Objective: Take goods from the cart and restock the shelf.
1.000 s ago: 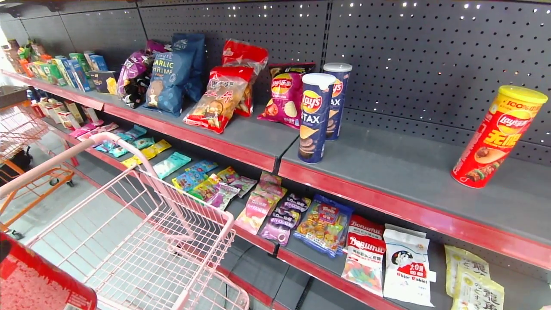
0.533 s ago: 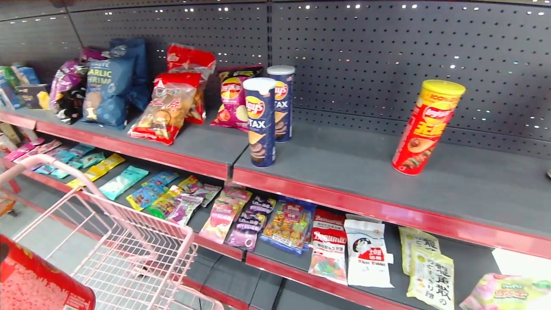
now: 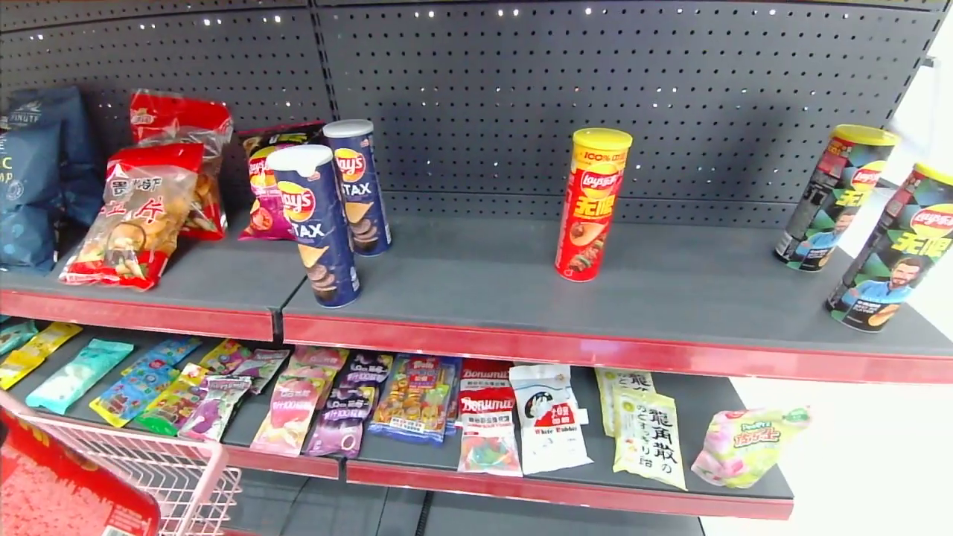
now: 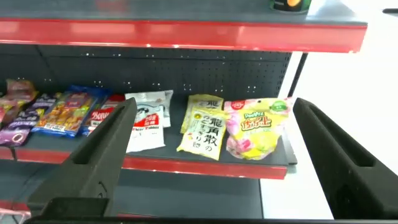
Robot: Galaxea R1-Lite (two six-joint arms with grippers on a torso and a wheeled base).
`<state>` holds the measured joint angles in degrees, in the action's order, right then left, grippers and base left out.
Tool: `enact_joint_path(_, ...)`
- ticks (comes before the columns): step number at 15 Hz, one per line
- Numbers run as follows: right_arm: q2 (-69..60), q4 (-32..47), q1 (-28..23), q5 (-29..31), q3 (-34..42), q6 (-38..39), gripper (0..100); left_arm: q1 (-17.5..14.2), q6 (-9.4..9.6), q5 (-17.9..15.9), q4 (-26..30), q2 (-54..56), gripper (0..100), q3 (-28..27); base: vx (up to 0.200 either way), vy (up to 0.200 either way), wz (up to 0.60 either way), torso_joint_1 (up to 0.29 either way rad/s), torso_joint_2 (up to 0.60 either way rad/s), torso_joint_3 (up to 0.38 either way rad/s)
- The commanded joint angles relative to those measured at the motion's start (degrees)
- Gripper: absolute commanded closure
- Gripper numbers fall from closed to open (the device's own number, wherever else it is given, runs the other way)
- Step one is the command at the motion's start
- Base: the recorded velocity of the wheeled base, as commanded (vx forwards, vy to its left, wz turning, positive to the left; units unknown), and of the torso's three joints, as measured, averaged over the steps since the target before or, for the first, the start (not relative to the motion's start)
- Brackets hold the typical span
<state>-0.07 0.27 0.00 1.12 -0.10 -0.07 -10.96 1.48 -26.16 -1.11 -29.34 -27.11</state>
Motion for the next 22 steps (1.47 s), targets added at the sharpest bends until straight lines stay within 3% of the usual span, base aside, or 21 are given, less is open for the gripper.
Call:
enact_joint_path(1, 0.07, 0.0, 0.0, 0.02, 0.01, -0.01, 0, -0.03, 0.02, -0.03, -0.03, -0.19, 100, 0.04, 0.2, 0.0, 0.0, -0.012, -0.01, -0.002)
enact_joint_path(5, 0.07, 0.0, 0.0, -0.42, 0.01, -0.28, 0, -0.03, 2.22, -0.12, -0.03, 0.43, 100, 0.04, 0.15, 0.0, 0.0, 0.002, 0.0, 0.002)
enact_joint_path(8, 0.42, 0.26, 0.0, -0.51, -0.08, -0.63, 0, 0.06, 2.22, -1.44, 0.49, 3.06, 100, 0.74, 0.0, 0.0, 0.0, 0.0, 0.0, 0.0)
enact_joint_path(13, 0.25, 0.08, 0.09, -3.06, -0.08, -1.68, 0, 0.76, 2.22, -1.96, 7.88, 10.09, 100, 1.54, 0.0, 0.0, 0.0, 0.0, 0.0, 0.0)
enact_joint_path(14, 3.33, 0.61, 0.35, -12.02, -7.99, -2.21, 0, 1.82, 2.22, -3.02, 7.88, 10.27, 100, 1.8, 0.0, 0.0, 0.0, 0.0, 0.0, 0.0)
enact_joint_path(15, 13.87, 2.28, -0.26, -15.1, -16.87, -0.54, 0, 1.99, 2.22, -2.93, 7.96, 10.09, 100, 1.89, 0.0, 0.0, 0.0, 0.0, 0.0, 0.0)
enact_joint_path(17, 24.77, 2.46, 0.26, -15.54, -25.04, -0.01, 0, 1.91, 2.39, -2.58, 8.05, 9.66, 100, 1.89, 0.0, 0.0, 0.0, 0.0, 0.0, 0.0)
enact_joint_path(19, 39.27, 2.1, 3.69, -17.29, -33.74, -5.9, 0, 1.91, 3.1, -0.91, 7.88, 8.95, 100, 1.89, 0.0, 0.0, 0.0, 0.0, 0.0, 0.0)
enact_joint_path(22, 56.59, 2.1, 15.47, -17.47, -45.08, -5.11, 0, 1.82, 3.1, 1.38, 7.88, 7.9, 100, 1.54, 0.0, 0.0, 0.0, 0.0, 0.0, 0.0)
